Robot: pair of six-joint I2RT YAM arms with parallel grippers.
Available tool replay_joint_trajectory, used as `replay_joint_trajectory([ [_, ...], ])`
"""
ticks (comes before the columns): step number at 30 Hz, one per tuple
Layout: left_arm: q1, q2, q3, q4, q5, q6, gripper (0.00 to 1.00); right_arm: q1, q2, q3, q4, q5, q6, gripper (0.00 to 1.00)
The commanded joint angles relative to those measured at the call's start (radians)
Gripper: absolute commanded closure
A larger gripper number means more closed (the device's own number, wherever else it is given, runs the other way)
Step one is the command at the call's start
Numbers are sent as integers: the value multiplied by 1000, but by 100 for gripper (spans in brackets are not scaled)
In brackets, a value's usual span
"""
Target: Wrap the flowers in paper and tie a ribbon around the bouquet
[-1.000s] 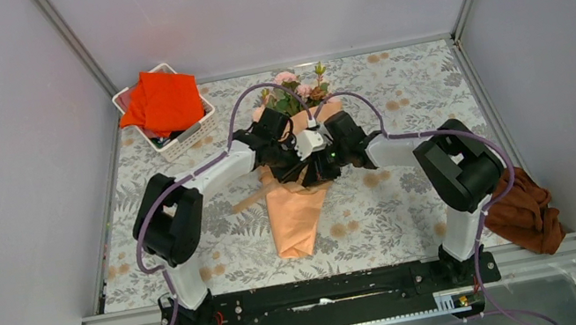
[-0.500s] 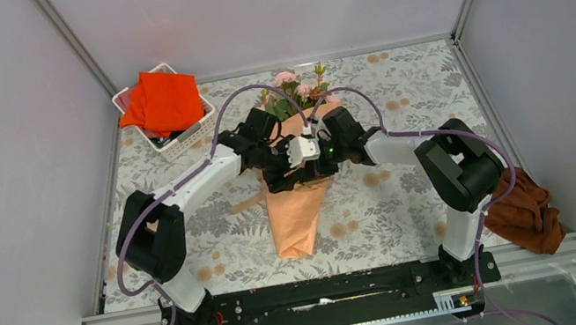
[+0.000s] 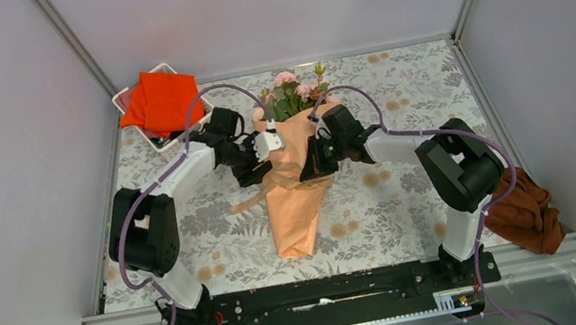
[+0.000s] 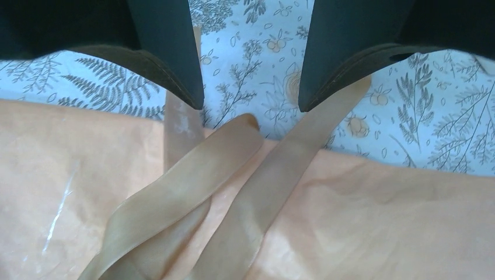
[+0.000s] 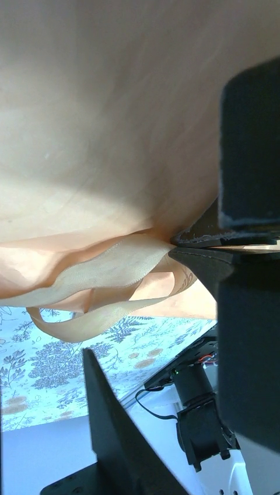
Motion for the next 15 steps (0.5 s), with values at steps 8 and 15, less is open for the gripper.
replay_joint_trajectory([
  [8,25,15,-41,158,37,-29,42,-6,-23,47,-1,-22,-6,100],
  [15,21,21,-51,218,79,-90,63,-3,-51,51,0,-26,-27,100],
])
